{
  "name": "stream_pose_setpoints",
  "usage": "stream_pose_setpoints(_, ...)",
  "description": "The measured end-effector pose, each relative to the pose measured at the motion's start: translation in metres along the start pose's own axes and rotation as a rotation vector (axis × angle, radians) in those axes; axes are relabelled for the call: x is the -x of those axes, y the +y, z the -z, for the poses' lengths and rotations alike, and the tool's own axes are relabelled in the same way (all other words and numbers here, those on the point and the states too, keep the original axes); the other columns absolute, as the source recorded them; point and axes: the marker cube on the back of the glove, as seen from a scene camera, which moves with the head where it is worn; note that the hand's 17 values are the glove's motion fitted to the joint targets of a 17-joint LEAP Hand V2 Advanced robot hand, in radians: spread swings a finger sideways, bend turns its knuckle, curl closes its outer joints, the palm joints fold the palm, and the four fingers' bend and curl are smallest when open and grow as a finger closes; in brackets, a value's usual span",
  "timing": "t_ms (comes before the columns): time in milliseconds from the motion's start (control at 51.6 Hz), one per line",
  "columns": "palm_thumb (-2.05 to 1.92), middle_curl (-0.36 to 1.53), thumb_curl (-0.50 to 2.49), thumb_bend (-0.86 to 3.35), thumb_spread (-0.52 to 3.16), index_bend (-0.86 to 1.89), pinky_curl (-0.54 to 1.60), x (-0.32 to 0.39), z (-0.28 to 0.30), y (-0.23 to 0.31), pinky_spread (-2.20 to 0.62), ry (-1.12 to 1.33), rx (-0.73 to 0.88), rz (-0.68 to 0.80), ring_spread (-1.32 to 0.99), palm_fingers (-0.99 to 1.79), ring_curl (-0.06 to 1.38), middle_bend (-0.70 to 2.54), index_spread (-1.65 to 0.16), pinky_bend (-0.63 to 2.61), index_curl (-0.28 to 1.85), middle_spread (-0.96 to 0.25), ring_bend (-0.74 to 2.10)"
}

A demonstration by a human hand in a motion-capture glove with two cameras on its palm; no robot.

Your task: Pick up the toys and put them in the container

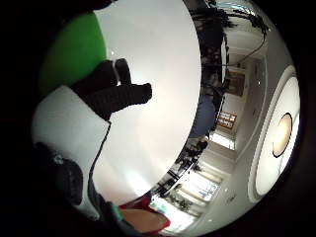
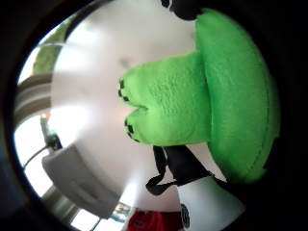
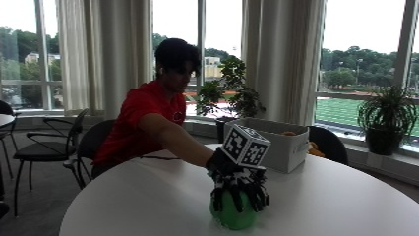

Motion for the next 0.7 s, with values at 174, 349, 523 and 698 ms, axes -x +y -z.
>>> stream_pose_setpoints(174,0.20,0.24,0.36,0.02,1.10,0.18,0.34,0.001,-0.001,-0.008,-0.01,0.078,-0.022,0.001,0.01,0.06,0.19,0.19,-0.44,1.38,0.34,-0.11,0.60)
stream_pose_setpoints(349,0.25,0.26,0.38,0.01,1.15,0.19,0.33,0.002,-0.002,-0.010,-0.03,0.063,-0.015,0.014,0.00,0.10,0.20,0.18,-0.45,1.36,0.37,-0.15,0.61)
stream_pose_setpoints(523,0.33,0.28,0.41,0.02,1.21,0.23,0.32,0.002,0.000,-0.012,-0.04,0.086,-0.087,0.003,-0.02,0.18,0.19,0.21,-0.47,1.32,0.39,-0.17,0.60)
stream_pose_setpoints(698,0.52,0.37,0.49,0.10,1.19,0.18,0.26,-0.003,0.002,-0.014,-0.22,0.063,-0.201,-0.012,-0.28,0.72,0.28,0.42,-0.46,1.13,0.40,-0.31,0.95)
